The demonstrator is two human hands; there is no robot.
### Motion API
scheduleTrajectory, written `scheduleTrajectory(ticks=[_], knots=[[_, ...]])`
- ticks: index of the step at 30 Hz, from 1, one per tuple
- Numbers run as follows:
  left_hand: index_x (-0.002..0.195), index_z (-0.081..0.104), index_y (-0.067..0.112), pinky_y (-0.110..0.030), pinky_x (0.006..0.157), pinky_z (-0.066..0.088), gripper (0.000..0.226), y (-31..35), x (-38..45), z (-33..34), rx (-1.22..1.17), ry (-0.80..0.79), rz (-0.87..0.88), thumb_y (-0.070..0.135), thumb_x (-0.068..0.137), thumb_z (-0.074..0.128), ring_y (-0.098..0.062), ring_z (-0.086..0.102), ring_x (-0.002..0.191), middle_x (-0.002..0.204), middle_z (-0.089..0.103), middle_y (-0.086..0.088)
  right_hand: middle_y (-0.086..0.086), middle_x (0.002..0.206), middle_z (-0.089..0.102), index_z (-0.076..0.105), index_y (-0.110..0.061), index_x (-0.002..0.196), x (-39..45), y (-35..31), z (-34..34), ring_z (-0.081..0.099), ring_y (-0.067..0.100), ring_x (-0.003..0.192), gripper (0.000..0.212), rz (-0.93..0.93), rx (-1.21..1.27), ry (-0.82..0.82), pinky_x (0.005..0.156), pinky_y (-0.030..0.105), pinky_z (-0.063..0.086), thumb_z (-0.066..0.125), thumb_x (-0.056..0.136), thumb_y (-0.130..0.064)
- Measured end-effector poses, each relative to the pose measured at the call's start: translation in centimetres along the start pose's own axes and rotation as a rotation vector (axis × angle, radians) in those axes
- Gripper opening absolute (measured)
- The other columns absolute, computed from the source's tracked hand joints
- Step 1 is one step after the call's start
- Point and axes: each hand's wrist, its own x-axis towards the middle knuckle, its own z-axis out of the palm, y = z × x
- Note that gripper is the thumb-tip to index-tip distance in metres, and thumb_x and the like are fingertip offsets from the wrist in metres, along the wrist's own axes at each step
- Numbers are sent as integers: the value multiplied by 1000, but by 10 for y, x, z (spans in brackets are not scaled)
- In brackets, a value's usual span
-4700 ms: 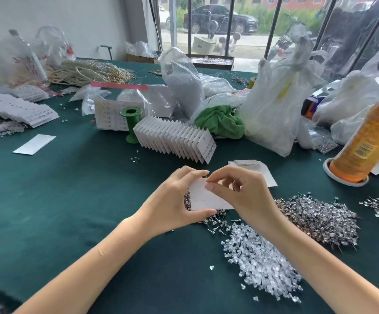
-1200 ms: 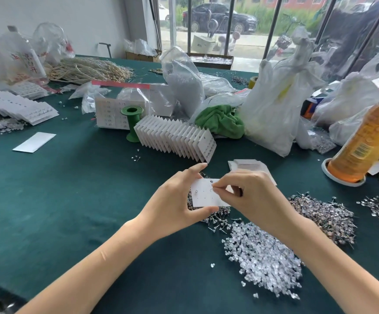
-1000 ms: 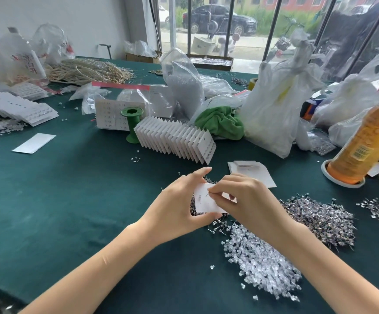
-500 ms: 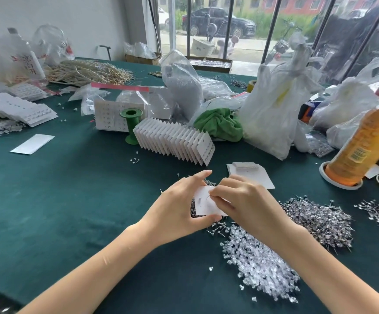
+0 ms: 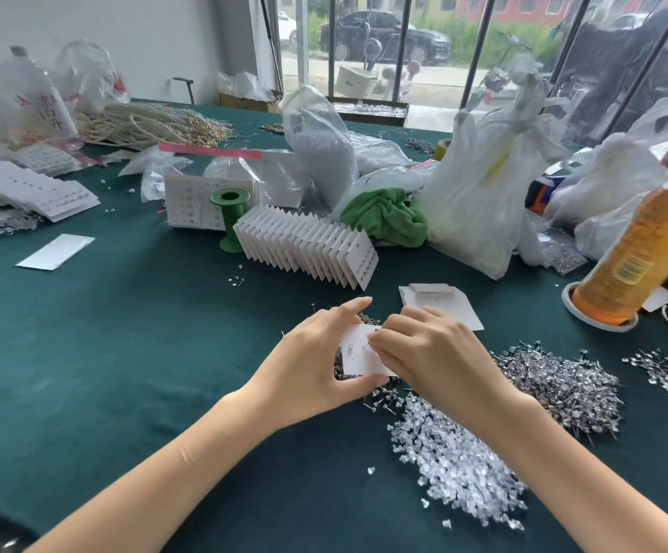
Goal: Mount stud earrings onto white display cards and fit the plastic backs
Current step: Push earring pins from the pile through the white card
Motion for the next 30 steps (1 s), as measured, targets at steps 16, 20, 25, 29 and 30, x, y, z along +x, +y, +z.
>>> scheduleTrajectory(ticks=[16,20,25,29,30], knots=[[140,9,55,2,90,25,93,2,0,-4,-47,-20,-38,60,69,68,4,43,114,124,54,17,-18,86,64,73,-20,100,-1,9,7,59,3,80,15,298,442,152,74,22,49,69,87,-13],[140,6,56,1,87,29,96,4,-1,-5,-115,-32,-29,59,69,70,7,46,109,122,54,20,-34,90,54,72,-24,106,1,13,7,47,-25,96,21,408,574,143,81,-2,34,71,85,-27],[142,9,52,0,90,28,97,8,-3,-3,-171,-46,19,54,69,73,7,48,112,120,55,23,-31,89,62,62,-52,101,2,17,7,57,-14,88,30,522,685,-94,78,12,47,67,71,-56],[144,12,46,-2,97,26,97,13,-4,-1,-212,-84,58,47,71,76,7,45,121,124,55,22,-17,83,71,62,-58,86,0,14,3,65,-5,78,24,567,805,-174,72,24,54,67,63,-64],[145,13,45,-2,97,25,97,14,-5,0,-211,-88,67,46,71,77,8,44,121,125,55,22,-13,83,72,62,-57,87,-1,12,2,67,2,77,26,564,837,-189,71,32,57,68,62,-64]])
